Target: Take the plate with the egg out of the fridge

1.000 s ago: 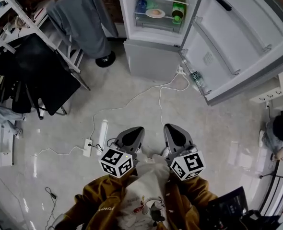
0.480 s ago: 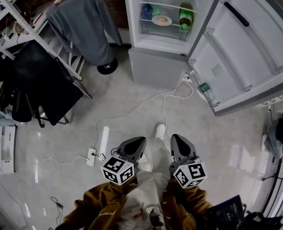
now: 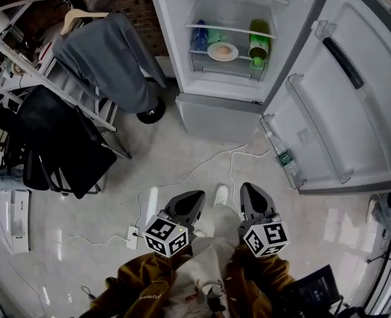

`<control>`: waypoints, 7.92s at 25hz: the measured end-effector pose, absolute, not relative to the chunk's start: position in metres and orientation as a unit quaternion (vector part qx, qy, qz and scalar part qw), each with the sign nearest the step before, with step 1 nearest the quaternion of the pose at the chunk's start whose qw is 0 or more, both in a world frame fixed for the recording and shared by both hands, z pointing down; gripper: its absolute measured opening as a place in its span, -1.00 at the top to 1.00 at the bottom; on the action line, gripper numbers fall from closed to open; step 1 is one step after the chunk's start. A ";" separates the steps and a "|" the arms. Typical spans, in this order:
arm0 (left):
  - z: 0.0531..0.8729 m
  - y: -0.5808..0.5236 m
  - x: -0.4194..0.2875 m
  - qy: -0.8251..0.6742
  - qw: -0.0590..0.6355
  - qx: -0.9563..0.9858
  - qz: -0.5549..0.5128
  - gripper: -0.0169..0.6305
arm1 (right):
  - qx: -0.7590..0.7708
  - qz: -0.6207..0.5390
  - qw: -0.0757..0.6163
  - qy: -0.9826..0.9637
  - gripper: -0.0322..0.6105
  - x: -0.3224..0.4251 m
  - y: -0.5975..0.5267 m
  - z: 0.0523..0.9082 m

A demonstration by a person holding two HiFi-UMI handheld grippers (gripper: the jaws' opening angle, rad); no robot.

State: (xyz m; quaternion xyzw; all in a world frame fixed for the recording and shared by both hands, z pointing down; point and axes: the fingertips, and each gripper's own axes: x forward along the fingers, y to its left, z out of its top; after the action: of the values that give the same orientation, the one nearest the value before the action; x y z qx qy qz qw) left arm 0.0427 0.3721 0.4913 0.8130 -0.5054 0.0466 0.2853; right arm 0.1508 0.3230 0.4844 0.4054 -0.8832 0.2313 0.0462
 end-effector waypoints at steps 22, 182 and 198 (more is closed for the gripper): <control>0.485 0.172 0.010 -0.547 0.284 0.786 0.045 0.92 | 0.331 0.251 0.062 -0.908 0.88 0.097 0.124 0.494; 0.660 -0.217 -0.070 -0.427 0.654 0.546 -0.305 0.25 | 0.470 0.261 0.088 -0.838 0.88 0.026 -0.100 0.520; 0.665 -0.221 -0.074 -0.424 0.655 0.544 -0.308 0.42 | 0.473 0.261 0.089 -0.837 0.88 0.027 -0.102 0.519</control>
State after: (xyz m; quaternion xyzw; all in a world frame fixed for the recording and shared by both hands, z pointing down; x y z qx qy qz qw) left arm -0.0736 -0.2207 0.6653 0.5438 -0.4244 -0.3078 0.6553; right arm 0.0270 -0.1023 0.5194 0.4732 -0.8367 0.2607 0.0892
